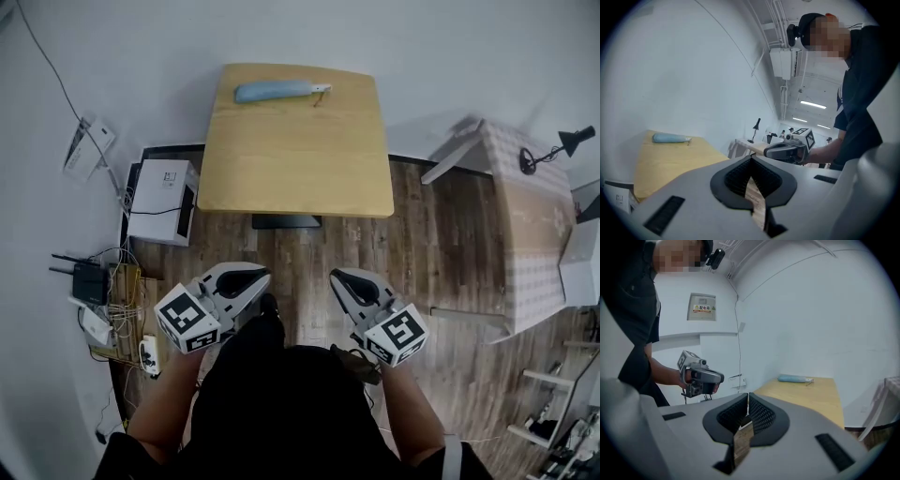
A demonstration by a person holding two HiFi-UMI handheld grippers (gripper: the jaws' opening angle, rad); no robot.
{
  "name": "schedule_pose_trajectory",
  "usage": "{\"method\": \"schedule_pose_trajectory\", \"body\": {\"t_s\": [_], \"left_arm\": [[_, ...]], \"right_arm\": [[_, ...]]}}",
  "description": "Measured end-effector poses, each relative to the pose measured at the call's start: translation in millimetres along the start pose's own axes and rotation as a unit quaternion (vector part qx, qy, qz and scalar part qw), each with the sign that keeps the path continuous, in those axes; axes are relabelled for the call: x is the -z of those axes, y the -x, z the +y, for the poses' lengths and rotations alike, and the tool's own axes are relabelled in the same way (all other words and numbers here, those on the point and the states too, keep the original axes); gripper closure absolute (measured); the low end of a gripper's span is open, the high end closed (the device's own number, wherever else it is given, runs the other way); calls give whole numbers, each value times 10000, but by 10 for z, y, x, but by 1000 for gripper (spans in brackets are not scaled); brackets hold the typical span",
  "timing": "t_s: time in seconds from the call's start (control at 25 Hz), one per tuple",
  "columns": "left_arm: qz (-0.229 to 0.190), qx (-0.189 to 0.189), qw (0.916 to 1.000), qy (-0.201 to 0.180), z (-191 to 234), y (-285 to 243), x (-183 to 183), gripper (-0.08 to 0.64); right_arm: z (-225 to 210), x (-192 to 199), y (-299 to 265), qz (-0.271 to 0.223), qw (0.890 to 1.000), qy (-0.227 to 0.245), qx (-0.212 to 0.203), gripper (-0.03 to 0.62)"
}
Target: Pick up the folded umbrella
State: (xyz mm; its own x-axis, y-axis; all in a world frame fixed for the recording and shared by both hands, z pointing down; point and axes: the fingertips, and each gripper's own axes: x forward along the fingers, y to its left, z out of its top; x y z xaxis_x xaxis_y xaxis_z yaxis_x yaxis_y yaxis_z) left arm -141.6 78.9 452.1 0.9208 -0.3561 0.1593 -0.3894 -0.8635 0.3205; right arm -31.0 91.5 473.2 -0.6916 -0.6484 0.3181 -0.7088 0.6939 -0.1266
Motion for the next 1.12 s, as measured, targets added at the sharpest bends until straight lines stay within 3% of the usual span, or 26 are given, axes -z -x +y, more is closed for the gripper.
{"method": "schedule_pose_trajectory", "body": {"t_s": [0.24, 0.56, 0.96, 1.12], "left_arm": [[22, 89, 9998, 179, 459, -19, 6, 548], [-44, 13, 9997, 253, 770, -354, -22, 548], [55, -692, 9975, 88, 1148, -936, -343, 548], [-37, -1099, 9939, -25, 1318, -1160, -647, 549]], "right_arm": [[-313, -271, -376, -61, 9997, 106, 193, 572], [-1066, -388, -424, -87, 9984, 116, 541, 572], [-1912, -558, -732, -440, 9989, 90, -105, 571], [-2321, -799, -784, -707, 9968, 113, -358, 572]]}}
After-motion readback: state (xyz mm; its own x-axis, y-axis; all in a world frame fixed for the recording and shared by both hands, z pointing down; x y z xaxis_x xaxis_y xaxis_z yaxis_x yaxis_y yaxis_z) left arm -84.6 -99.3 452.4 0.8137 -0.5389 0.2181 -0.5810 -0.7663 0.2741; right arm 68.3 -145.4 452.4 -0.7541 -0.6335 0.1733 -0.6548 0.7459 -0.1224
